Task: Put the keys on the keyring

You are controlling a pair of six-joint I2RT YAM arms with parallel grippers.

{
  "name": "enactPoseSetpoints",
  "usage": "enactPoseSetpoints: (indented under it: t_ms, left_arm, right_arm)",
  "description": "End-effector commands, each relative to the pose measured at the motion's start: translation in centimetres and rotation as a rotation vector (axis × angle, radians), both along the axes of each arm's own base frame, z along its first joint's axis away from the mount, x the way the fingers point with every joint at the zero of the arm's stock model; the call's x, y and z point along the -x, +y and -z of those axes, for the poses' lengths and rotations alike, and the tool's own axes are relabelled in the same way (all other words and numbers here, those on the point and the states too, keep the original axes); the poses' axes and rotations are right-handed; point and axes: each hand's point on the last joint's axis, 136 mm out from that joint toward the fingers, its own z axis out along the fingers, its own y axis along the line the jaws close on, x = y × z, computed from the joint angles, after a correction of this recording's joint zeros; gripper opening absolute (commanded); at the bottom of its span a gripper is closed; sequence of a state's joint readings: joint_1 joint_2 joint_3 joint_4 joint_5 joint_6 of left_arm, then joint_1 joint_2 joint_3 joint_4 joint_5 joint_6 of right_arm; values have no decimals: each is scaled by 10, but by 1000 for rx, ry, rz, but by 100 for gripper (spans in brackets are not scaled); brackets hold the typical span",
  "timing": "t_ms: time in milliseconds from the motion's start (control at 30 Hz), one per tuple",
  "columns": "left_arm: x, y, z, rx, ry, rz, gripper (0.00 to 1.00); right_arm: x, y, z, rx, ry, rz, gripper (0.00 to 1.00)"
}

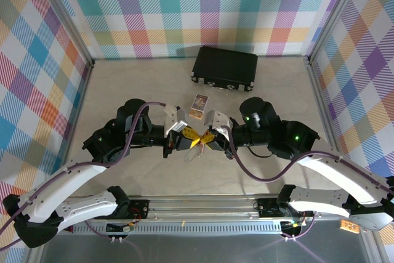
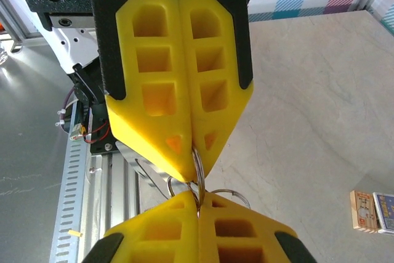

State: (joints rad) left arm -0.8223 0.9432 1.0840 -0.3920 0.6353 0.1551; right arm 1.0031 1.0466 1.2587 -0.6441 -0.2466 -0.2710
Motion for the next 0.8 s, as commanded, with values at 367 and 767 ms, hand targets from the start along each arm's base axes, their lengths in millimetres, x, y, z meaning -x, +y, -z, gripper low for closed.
enactPoseSetpoints:
  t_ms: [367,767]
  left_arm:
    - [17,-3,-70,361,-16,76,0]
    - [12,-12,-78,495,37,113,0]
  right_arm:
    - [16,0,-65,-290,-61,-42,18]
    - [17,-8,-67,-310,-73,-25,12]
